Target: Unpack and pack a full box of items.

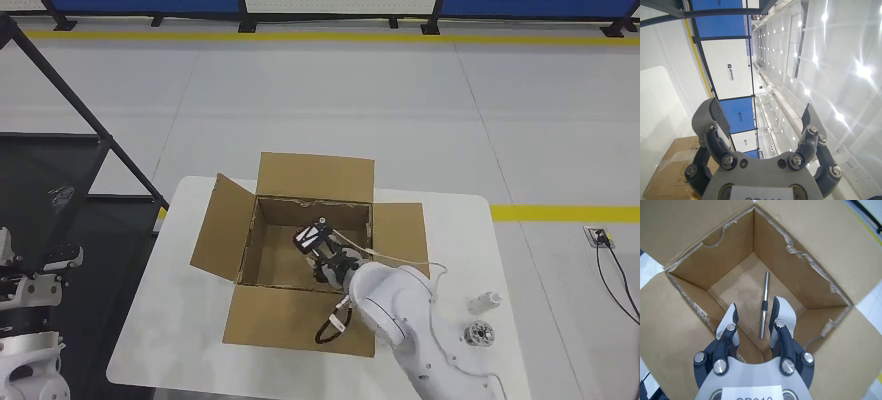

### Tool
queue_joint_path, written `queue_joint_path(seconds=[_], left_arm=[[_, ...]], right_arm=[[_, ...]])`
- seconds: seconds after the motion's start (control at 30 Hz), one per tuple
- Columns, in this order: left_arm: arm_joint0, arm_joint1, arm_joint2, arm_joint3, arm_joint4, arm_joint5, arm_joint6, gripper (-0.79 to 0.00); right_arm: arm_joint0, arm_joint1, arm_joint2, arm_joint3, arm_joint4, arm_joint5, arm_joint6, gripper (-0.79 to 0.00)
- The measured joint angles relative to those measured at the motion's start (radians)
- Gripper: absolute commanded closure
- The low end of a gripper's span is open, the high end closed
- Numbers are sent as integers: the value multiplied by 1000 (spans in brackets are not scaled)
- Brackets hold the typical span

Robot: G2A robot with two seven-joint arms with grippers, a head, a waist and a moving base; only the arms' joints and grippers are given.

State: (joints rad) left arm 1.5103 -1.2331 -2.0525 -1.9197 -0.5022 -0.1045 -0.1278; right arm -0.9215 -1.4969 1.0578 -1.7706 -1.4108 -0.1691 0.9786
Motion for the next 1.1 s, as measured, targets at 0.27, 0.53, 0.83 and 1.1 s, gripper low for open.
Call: queue_joint_path(seconds=[0.27,0.53,0.83,1.1], left_arm=[[0,0,0,0,0,0,0,-785],[0,0,0,0,0,0,0,-785],[0,0,0,0,0,0,0,-785],[0,0,0,0,0,0,0,-785]], right_arm=[[-293,49,269,-382,-52,-25,1,-785],[-621,77,609,-535,29,-52,-64,-785],[-756,89,827,-339,161,-51,-138,-785],[-642,109,851,-63,235,-125,-153,-730]])
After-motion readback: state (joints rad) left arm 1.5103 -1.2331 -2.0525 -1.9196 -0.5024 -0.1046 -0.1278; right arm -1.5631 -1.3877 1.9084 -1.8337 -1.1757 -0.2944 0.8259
